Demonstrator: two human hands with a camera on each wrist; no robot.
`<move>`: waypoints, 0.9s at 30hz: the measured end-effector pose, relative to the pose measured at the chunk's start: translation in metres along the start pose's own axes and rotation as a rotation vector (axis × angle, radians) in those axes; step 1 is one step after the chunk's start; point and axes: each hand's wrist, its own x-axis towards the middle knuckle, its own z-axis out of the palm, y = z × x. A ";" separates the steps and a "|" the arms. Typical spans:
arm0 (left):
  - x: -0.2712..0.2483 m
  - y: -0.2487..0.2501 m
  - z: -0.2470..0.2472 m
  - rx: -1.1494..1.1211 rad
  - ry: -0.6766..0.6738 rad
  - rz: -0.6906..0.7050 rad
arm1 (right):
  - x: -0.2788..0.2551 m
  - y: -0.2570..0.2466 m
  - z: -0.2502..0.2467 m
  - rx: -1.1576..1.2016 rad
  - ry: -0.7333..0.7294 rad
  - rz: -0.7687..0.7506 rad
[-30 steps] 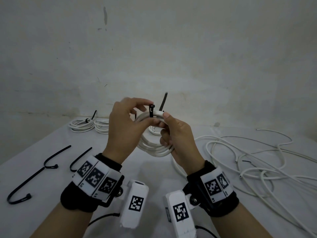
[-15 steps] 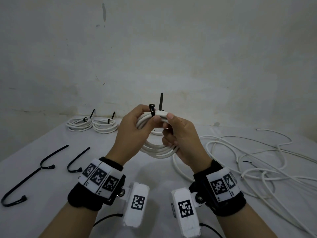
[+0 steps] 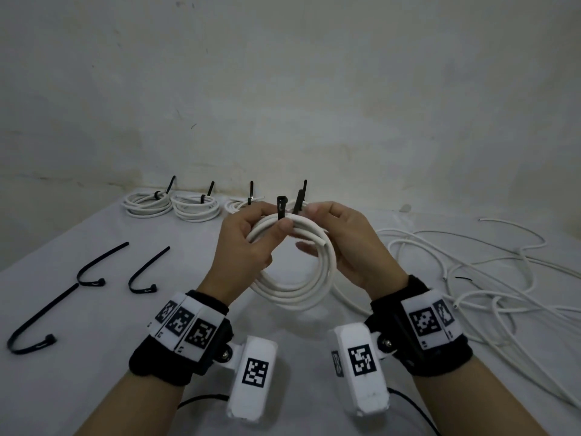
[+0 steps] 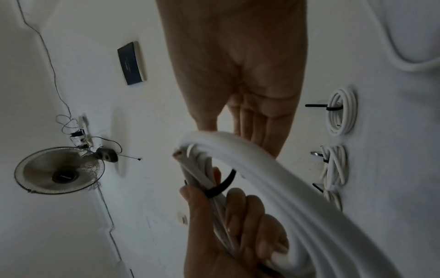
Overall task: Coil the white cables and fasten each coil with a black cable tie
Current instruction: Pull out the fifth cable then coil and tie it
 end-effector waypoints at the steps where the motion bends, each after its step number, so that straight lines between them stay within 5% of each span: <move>1: -0.001 0.000 0.001 -0.010 -0.024 -0.006 | 0.000 0.001 0.000 0.024 0.041 -0.031; 7: -0.006 -0.001 0.008 0.009 -0.193 -0.070 | -0.002 -0.004 -0.002 -0.045 0.100 -0.207; 27: -0.002 0.005 -0.002 -0.350 -0.272 -0.263 | -0.009 -0.009 0.000 -0.481 0.117 -0.584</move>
